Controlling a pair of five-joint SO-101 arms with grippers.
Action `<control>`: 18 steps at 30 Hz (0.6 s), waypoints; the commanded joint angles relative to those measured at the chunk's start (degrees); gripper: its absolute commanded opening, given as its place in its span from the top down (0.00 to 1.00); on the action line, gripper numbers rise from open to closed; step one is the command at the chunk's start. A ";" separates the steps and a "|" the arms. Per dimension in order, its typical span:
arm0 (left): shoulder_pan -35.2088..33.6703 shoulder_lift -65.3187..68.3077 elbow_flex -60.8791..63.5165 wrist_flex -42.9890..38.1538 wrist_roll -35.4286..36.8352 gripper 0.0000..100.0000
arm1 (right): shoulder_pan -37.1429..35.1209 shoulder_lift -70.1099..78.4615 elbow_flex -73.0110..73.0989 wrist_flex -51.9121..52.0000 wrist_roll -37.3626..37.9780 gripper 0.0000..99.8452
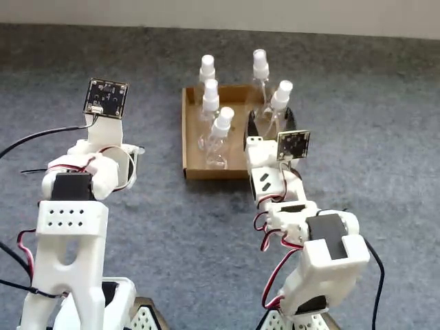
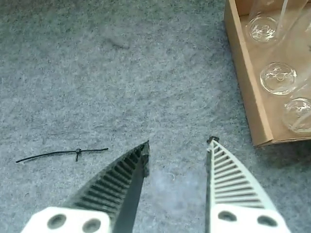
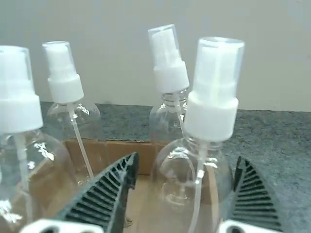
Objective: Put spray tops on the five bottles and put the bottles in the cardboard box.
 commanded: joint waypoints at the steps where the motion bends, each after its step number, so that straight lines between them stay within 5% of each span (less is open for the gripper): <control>1: -0.84 -0.40 -0.22 -1.05 0.18 0.81 | -0.31 -0.92 -2.86 -1.10 0.70 0.72; 18: -0.84 -0.40 -0.31 -1.05 0.18 0.81 | -0.13 -0.92 -2.42 -1.10 5.98 0.72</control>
